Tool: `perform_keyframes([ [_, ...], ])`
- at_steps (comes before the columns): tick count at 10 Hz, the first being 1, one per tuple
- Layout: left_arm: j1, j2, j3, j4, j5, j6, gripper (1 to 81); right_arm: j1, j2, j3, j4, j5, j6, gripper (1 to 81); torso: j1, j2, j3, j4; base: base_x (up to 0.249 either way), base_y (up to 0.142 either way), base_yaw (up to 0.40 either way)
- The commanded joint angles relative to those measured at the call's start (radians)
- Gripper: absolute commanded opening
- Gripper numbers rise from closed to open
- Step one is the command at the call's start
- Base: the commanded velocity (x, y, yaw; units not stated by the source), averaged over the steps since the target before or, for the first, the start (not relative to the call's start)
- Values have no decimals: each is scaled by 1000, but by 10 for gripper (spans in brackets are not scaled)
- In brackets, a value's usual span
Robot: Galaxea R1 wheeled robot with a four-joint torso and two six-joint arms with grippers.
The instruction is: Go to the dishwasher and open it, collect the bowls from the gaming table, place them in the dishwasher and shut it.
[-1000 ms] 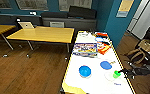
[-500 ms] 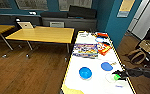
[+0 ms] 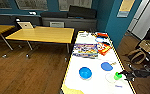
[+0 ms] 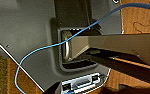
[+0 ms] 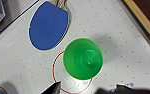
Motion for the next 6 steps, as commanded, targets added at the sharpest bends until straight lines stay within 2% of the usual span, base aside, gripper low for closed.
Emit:
perform_keyframes([
  [1,-17,1,15,7,65,1,811,194,-63,-54,19,-50,-14,811,0,0,0,0,0,0,0],
  [6,-17,0,15,7,66,0,811,255,-59,-105,26,-51,-14,811,0,0,0,0,0,0,0],
])
